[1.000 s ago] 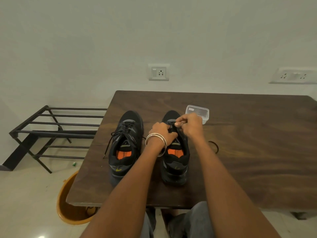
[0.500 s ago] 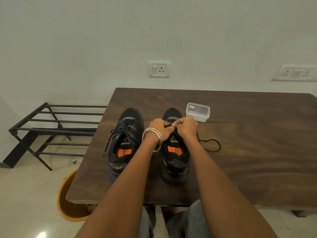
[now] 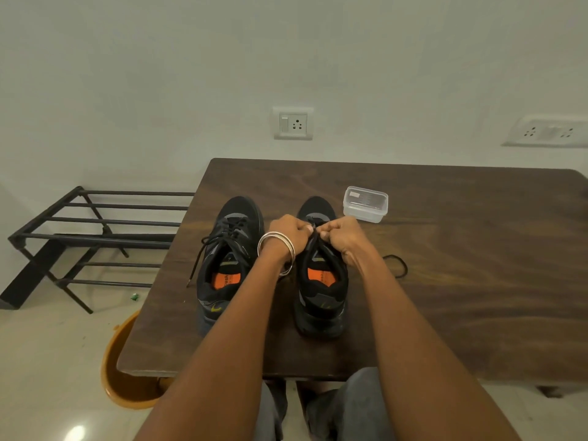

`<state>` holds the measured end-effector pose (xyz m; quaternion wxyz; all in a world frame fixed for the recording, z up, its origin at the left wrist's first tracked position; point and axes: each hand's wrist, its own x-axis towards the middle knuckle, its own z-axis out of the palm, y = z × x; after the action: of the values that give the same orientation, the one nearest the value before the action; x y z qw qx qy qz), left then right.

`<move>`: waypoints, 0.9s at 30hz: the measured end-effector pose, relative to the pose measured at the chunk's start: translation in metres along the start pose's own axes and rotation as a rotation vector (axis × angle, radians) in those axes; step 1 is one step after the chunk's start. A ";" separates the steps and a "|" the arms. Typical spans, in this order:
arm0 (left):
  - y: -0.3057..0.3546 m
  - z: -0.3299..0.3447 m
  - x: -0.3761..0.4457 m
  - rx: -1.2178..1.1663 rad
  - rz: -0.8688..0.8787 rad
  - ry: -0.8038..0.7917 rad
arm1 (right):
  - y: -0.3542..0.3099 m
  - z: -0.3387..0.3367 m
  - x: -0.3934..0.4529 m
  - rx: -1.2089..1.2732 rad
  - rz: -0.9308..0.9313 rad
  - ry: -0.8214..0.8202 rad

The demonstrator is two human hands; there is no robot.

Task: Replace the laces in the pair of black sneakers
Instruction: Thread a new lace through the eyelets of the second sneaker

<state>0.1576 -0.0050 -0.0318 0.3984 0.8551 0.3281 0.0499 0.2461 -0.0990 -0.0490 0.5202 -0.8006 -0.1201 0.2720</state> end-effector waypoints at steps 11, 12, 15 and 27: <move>0.005 0.006 0.000 0.153 -0.010 0.212 | 0.002 0.017 0.009 -0.201 -0.063 0.223; 0.005 0.008 0.002 0.142 -0.023 0.217 | 0.000 0.014 0.009 -0.155 -0.049 0.204; 0.003 0.011 0.005 0.117 -0.031 0.206 | -0.004 0.006 0.009 -0.097 -0.004 0.124; 0.030 -0.007 0.007 -0.669 0.021 0.420 | -0.010 -0.026 -0.027 -0.514 0.011 -0.101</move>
<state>0.1765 -0.0104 -0.0068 0.5788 0.6523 0.3593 0.3322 0.2397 -0.1276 -0.0236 0.2915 -0.8927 -0.2067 0.2748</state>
